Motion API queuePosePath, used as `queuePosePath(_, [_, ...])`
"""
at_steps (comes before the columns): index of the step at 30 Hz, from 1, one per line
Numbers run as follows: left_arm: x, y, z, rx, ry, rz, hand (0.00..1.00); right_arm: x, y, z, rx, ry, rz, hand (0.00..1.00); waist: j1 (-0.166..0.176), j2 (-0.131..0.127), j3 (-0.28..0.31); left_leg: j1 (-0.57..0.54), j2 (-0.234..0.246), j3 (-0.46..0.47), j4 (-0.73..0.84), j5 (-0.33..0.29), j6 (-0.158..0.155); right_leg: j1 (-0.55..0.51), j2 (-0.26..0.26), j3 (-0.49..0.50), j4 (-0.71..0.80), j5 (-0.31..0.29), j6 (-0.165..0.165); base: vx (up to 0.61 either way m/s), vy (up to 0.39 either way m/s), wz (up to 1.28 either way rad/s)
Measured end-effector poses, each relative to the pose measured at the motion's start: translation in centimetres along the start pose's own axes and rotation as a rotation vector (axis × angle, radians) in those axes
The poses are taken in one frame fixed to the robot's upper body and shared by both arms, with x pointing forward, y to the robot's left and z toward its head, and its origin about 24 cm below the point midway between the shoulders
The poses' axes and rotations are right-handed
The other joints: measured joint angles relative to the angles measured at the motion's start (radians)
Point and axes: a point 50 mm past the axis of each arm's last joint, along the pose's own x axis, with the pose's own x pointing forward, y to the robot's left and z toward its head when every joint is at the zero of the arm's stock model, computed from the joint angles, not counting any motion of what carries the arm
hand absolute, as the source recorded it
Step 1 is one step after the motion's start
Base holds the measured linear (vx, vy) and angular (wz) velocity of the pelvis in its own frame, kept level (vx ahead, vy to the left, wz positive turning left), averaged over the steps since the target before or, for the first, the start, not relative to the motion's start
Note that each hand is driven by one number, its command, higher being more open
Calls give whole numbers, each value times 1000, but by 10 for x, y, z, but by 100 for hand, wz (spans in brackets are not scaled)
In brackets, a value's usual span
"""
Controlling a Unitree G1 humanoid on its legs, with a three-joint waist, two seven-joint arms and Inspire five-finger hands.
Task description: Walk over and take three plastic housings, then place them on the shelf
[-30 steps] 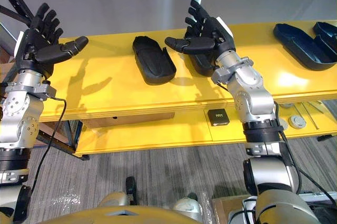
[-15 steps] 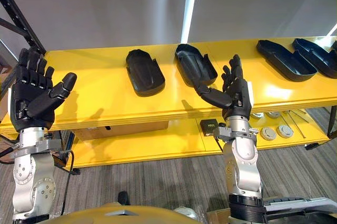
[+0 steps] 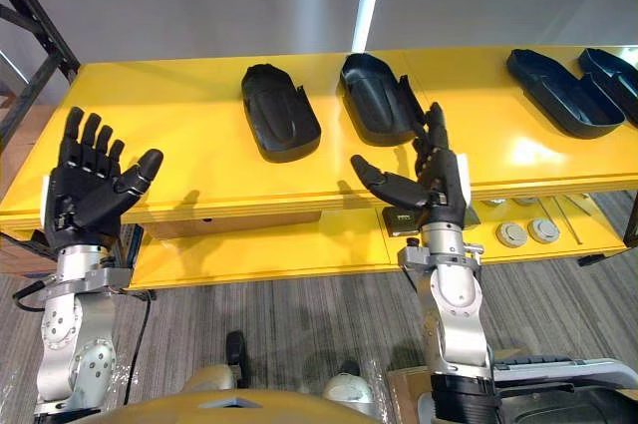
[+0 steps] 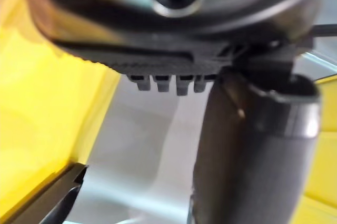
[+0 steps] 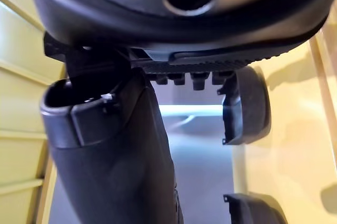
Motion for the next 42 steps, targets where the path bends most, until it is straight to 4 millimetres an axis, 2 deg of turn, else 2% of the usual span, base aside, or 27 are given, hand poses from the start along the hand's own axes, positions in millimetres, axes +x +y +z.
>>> queuePosePath(5, [0,-10,-3,-24,2,-68,100,15,11,13,43,-70,92,100,1,-2,1,-7,0,3,0,8,8,-8,1,3,3,5,-4,13,-5,0])
queuePosePath(8, [7,-19,0,-46,-34,-103,100,25,19,22,21,-107,161,100,1,1,7,-12,4,4,1,8,8,-23,3,10,21,1,-10,-5,-9,-3])
queuePosePath(10, [24,-36,10,-72,-120,-166,100,38,32,34,18,-163,208,100,-4,3,39,-36,10,4,1,14,2,-56,7,15,40,-11,-17,-83,-4,-2])
queuePosePath(15, [46,-62,25,-102,-216,-243,100,57,50,49,-18,-227,267,100,-12,13,103,-86,16,0,1,32,12,-115,18,44,57,-12,-17,-81,-4,3])
queuePosePath(18, [57,-70,29,-109,-243,-258,100,68,54,54,-18,-242,269,100,-9,15,139,-106,14,-4,5,47,15,-155,14,57,98,-15,-26,-13,1,3])
queuePosePath(22, [80,-80,34,-99,-270,-266,100,87,60,75,-21,-316,273,100,-10,15,218,-131,11,-18,6,70,18,-222,-3,61,208,-53,-32,-39,-37,8])
queuePosePath(26, [83,-82,34,-103,-273,-259,100,90,62,80,-17,-334,264,100,-10,15,252,-132,2,-26,6,71,18,-259,-25,64,300,-107,-33,-20,-56,8])
queuePosePath(30, [86,-85,39,-105,-293,-269,100,91,62,82,-15,-341,257,100,-10,15,272,-142,3,-24,6,71,19,-286,-28,73,334,-131,-41,-10,-53,0])
queuePosePath(33, [88,-86,40,-101,-299,-275,100,93,65,85,-20,-343,284,100,-13,17,277,-174,3,-22,40,65,20,-316,-32,83,352,-134,-42,4,-60,-4])
queuePosePath(42, [91,-93,43,-104,-308,-301,100,93,68,80,-61,-303,363,100,-16,19,278,-167,4,-20,54,57,23,-312,-33,90,370,-141,-42,9,-33,-1])
